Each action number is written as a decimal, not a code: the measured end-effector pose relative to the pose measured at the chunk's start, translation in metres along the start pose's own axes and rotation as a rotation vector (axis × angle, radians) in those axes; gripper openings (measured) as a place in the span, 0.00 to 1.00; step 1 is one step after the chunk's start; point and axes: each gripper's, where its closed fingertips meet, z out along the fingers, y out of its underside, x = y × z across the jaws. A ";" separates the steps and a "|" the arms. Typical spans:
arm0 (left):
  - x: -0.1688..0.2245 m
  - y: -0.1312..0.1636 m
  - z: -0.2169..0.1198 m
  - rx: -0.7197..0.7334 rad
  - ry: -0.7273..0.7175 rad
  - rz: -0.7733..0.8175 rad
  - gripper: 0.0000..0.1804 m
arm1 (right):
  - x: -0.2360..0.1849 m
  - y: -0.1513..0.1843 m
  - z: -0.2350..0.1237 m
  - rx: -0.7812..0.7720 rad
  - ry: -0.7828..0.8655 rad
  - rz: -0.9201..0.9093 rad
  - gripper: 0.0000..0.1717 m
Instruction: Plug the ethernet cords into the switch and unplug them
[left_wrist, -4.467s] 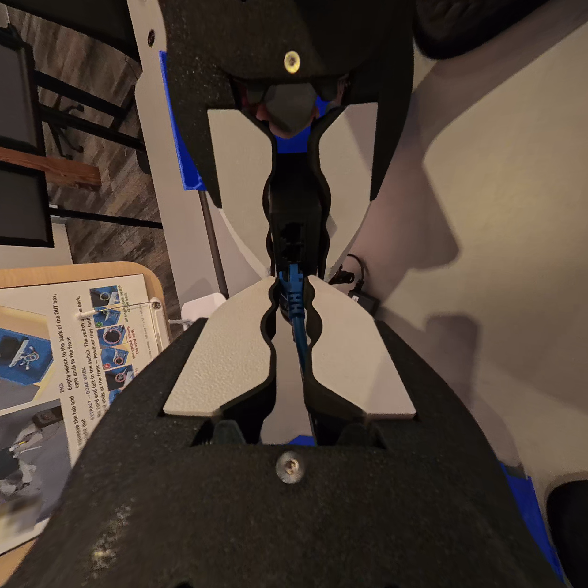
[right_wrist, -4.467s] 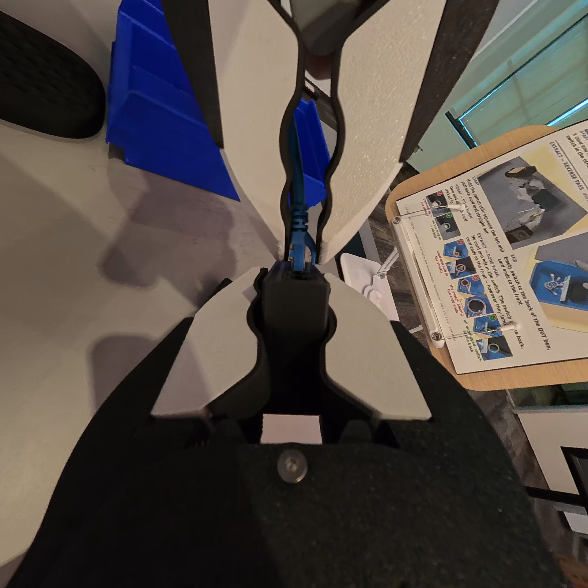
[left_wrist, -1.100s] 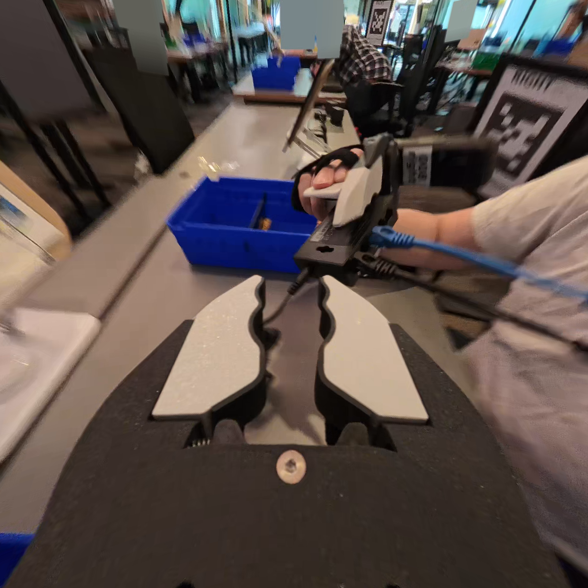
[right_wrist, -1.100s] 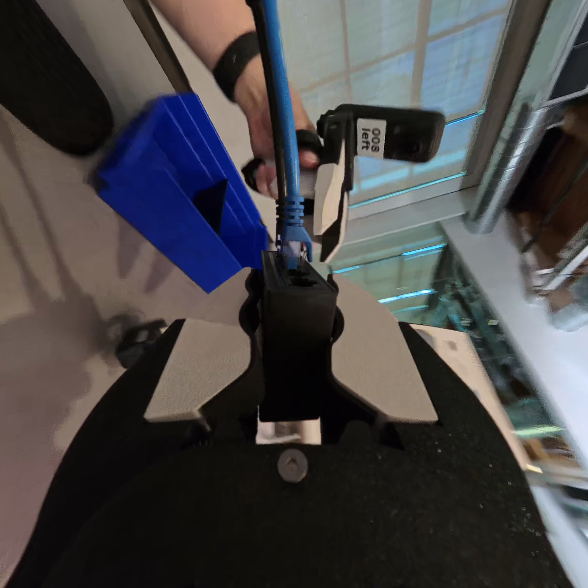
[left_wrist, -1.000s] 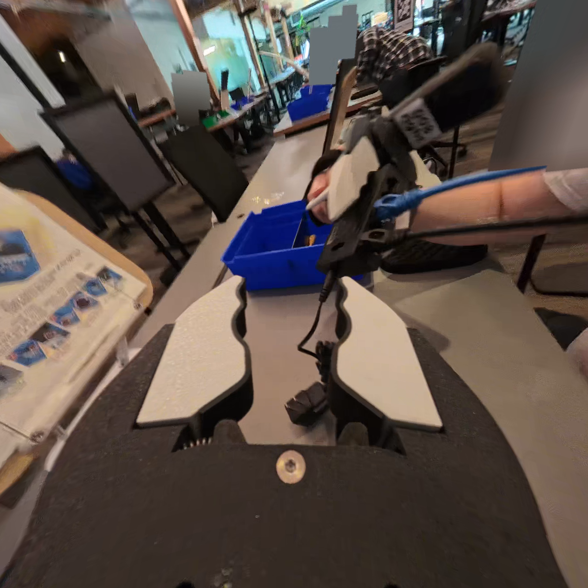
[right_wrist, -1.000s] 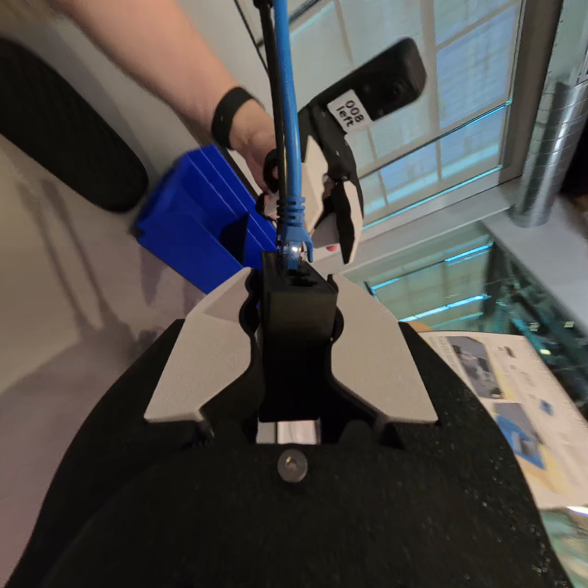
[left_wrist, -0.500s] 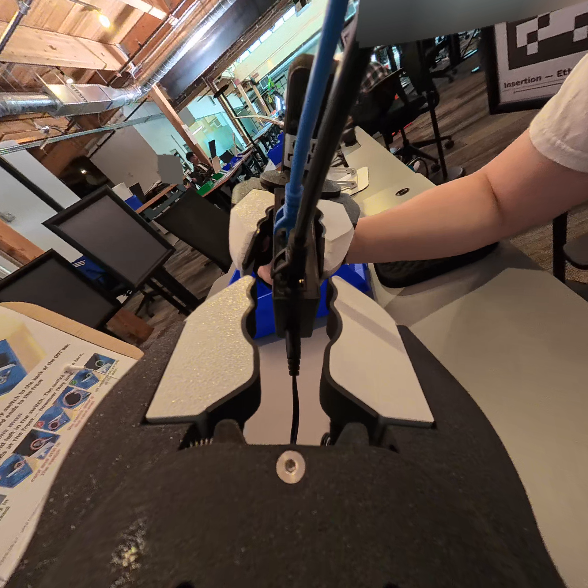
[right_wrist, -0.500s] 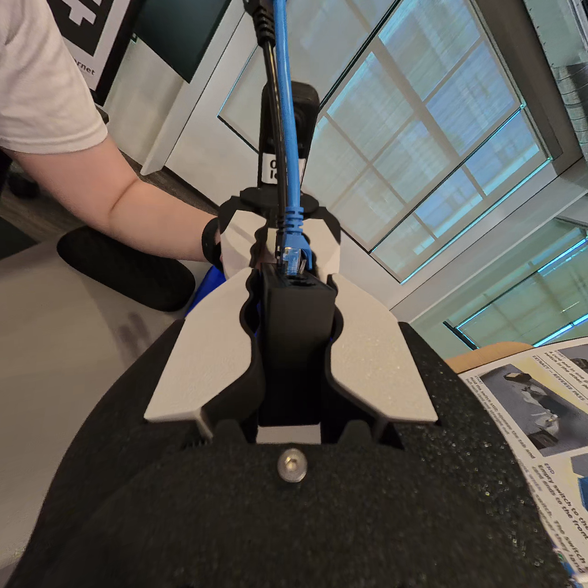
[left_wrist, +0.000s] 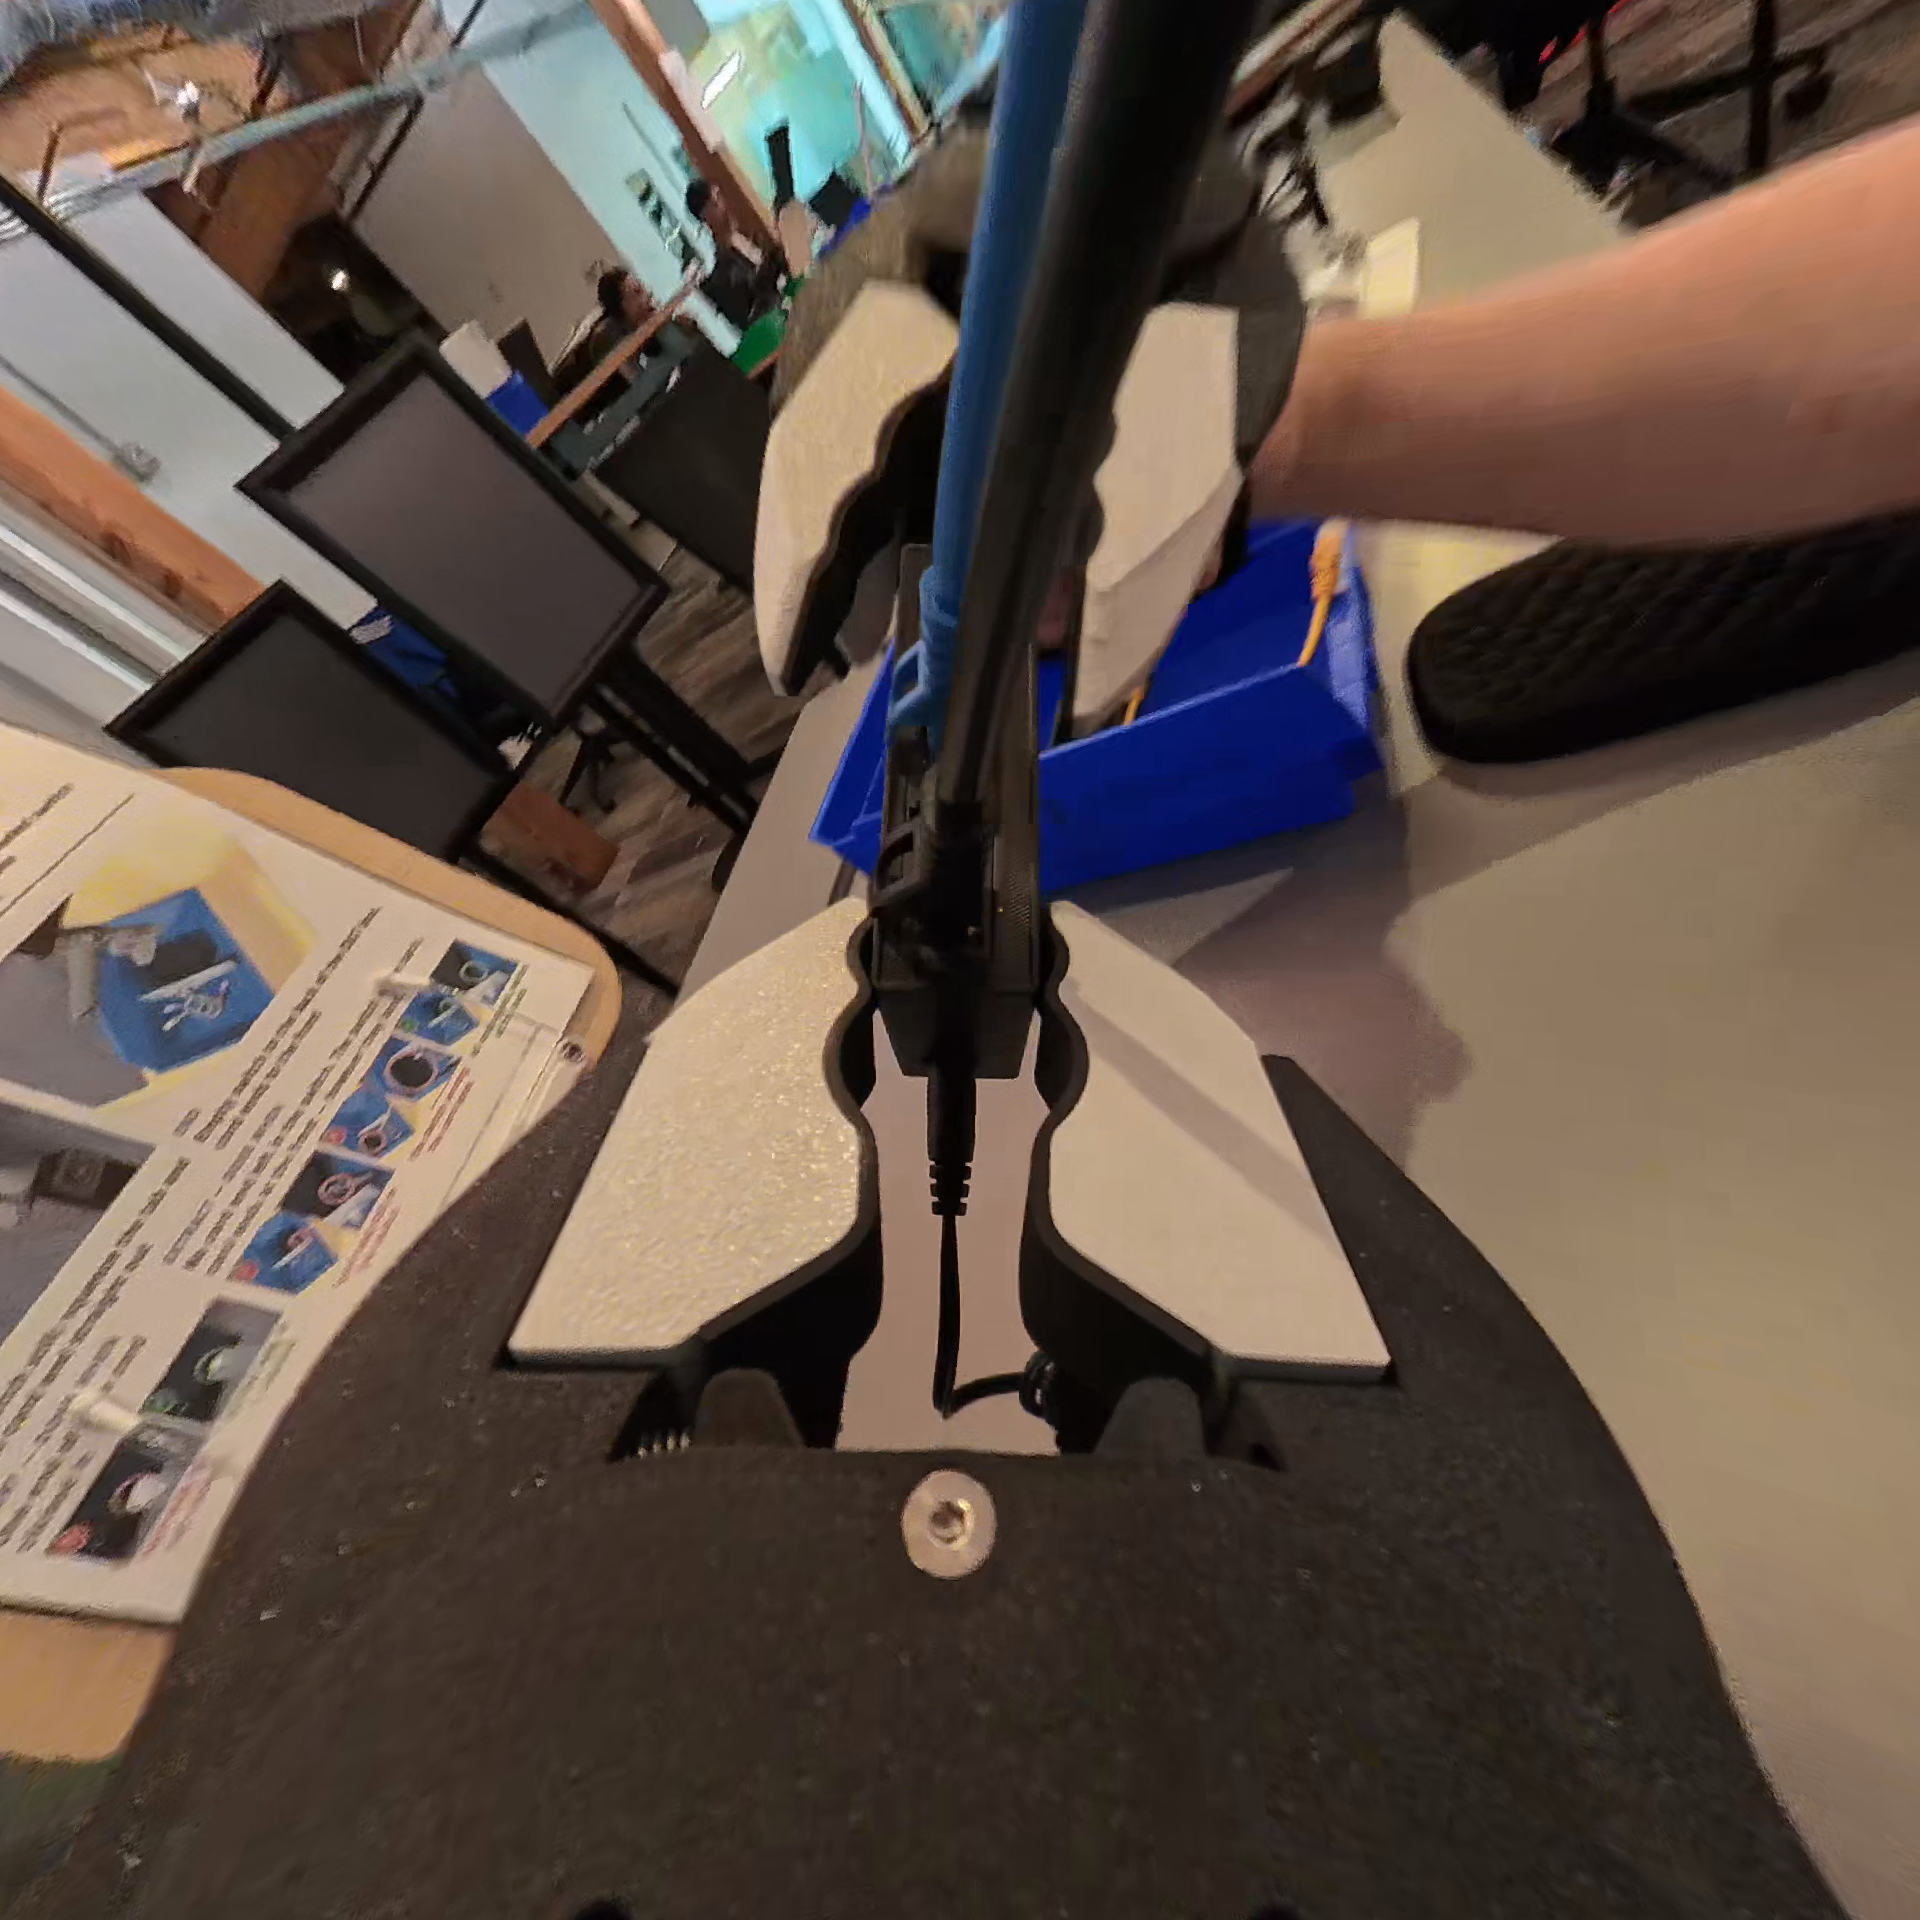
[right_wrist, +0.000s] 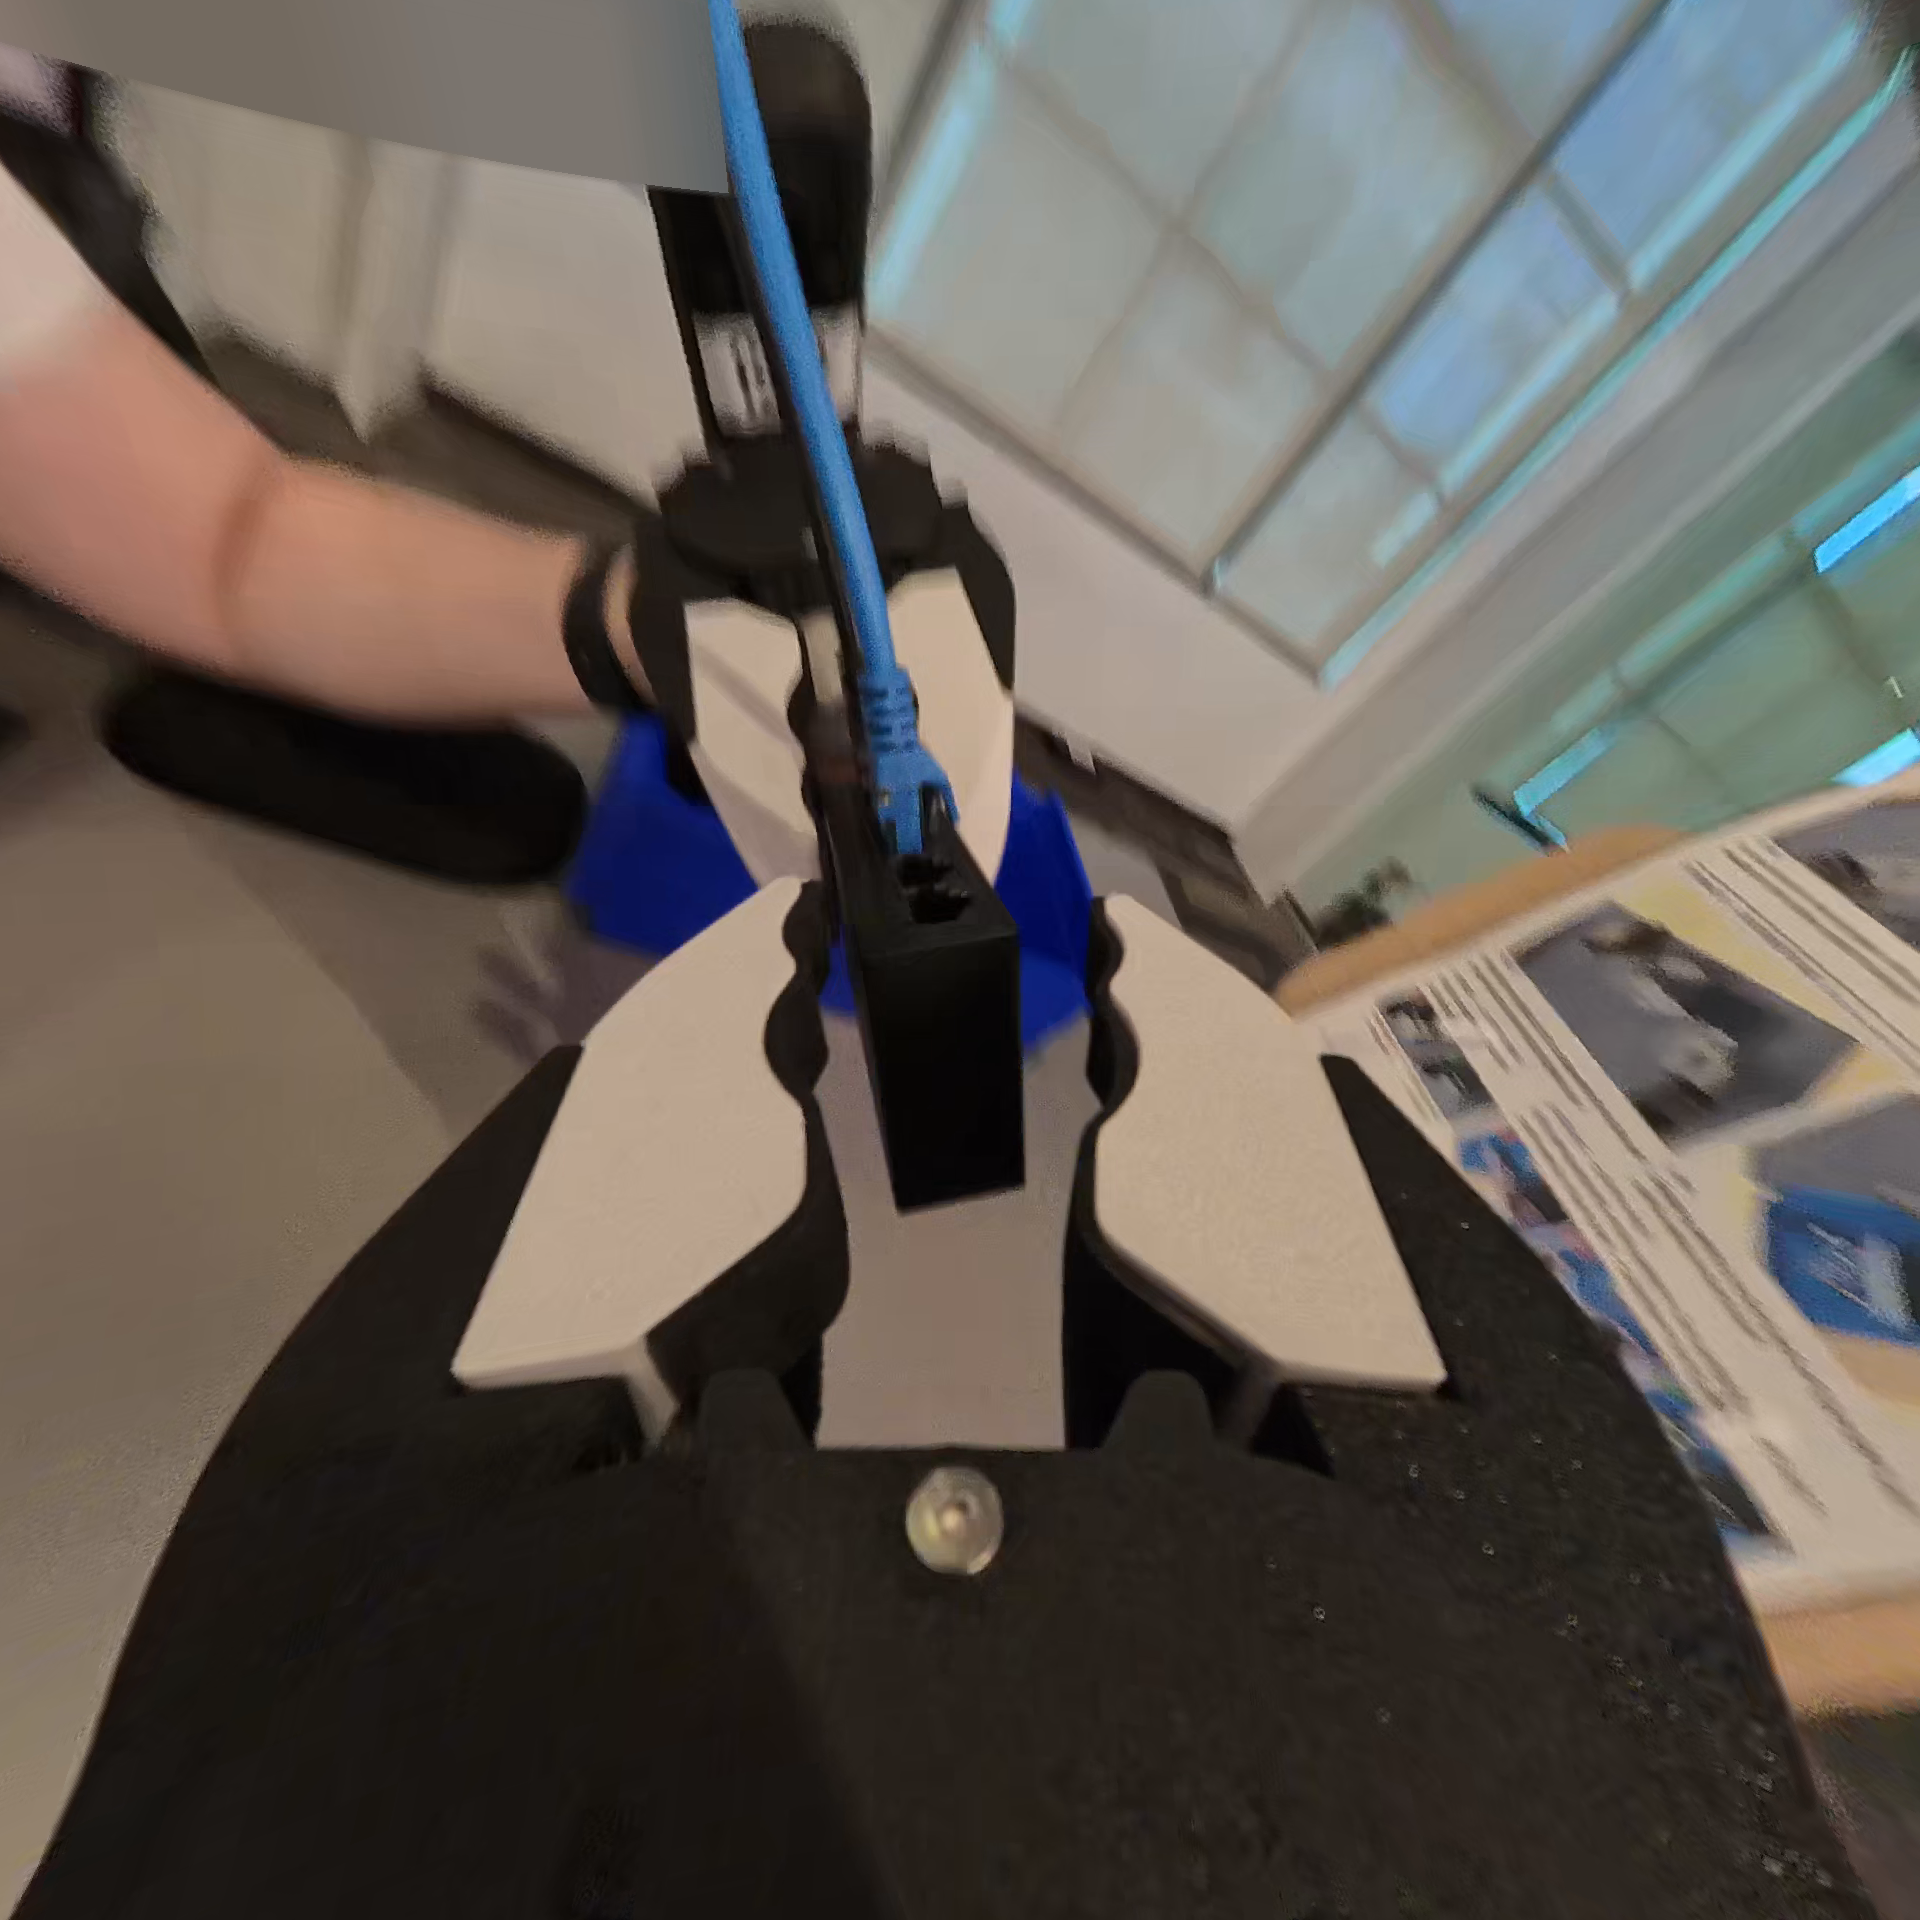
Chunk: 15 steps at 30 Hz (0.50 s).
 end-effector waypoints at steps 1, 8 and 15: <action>-0.004 0.004 0.000 -0.042 -0.026 0.020 0.14 | 0.002 0.008 0.000 -0.124 0.016 -0.058 0.30; -0.007 0.021 0.007 -0.210 -0.135 0.150 0.15 | 0.005 0.034 0.000 -0.686 0.022 -0.480 0.30; 0.007 0.003 0.005 -0.121 -0.127 0.227 0.15 | -0.004 0.045 0.003 -0.716 -0.023 -0.532 0.16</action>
